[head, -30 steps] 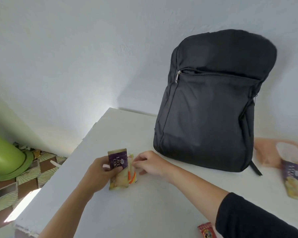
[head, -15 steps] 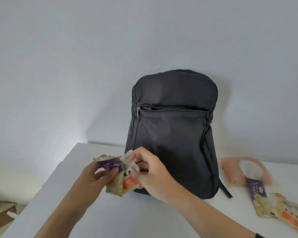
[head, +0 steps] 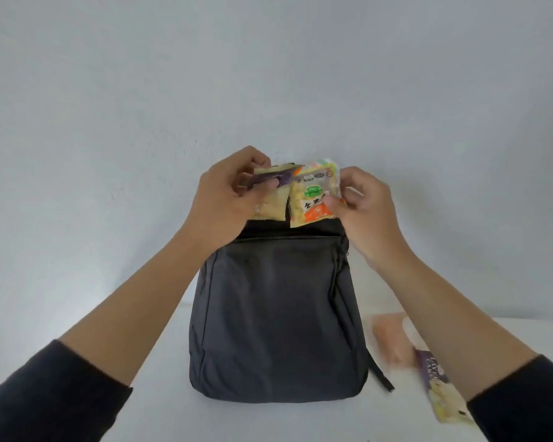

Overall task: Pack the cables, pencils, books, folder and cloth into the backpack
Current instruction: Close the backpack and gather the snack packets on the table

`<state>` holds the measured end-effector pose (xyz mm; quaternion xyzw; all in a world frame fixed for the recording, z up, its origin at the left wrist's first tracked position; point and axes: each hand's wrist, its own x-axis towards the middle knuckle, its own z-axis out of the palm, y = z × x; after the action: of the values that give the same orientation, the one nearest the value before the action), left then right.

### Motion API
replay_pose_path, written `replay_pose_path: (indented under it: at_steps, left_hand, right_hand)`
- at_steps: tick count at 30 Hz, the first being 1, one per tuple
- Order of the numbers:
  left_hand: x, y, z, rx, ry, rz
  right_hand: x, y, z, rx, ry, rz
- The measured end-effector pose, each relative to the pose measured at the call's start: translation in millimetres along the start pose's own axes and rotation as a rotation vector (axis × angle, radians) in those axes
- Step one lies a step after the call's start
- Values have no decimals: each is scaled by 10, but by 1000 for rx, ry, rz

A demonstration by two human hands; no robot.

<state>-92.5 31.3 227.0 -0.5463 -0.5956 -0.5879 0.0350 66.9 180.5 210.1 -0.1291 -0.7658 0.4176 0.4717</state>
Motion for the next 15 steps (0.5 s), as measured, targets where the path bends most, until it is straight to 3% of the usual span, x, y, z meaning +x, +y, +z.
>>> replay_pose_path:
  at_steps: [4,9,15]
  left_hand:
    - [-32,-249,120,199,-142,55]
    - [-82,-348,-74,395,-394,90]
    - [-30,-163,-265,444,-664,-68]
  right_hand:
    - [-37,297,22,-105,-101,25]
    - [45,364,-5,-426,-391,43]
    - [186,121,135,-670,-606,22]
